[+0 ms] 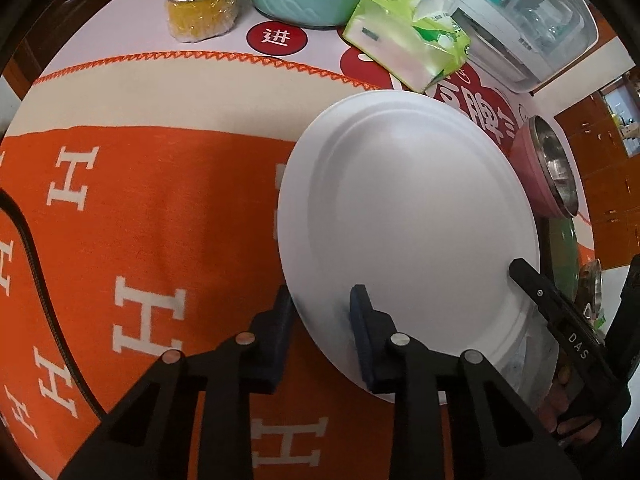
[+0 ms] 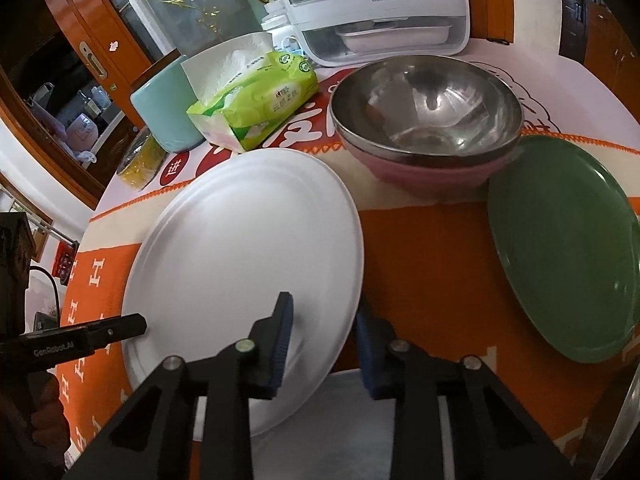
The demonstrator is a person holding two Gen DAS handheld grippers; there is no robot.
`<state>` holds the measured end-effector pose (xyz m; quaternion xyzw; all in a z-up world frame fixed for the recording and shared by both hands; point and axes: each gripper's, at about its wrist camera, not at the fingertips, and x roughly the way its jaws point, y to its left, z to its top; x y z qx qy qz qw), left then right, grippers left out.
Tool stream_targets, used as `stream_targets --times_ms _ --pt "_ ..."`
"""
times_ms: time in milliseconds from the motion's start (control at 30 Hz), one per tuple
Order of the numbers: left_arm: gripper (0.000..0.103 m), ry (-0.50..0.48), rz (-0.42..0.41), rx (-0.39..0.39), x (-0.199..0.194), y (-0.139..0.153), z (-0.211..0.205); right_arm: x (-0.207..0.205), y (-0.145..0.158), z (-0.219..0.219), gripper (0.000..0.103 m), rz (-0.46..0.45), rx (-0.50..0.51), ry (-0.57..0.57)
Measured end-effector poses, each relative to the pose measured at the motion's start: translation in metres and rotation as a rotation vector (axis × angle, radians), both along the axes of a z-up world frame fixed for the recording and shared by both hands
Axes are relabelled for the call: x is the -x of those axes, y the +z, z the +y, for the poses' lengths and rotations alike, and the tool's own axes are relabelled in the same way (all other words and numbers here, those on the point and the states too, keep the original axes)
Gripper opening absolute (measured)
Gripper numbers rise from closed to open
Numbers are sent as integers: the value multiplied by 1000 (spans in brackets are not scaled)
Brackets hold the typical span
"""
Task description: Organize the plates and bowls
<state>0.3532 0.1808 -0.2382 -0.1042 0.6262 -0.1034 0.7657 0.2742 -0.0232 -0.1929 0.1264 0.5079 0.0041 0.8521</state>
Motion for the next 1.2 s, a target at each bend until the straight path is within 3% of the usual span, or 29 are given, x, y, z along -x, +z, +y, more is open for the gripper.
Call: stream_targets --times_ms 400,633,933,1200 --pt "27 5 -42 -4 14 9 15 10 12 7 22 -23 -24 3" --pt "27 11 -93 -6 44 26 36 29 25 25 22 -39 -8 29" --pt "27 19 -110 -18 106 42 54 84 39 43 23 -51 -7 72" --pt "27 -20 -104 -39 168 55 44 151 44 37 23 -40 -27 60"
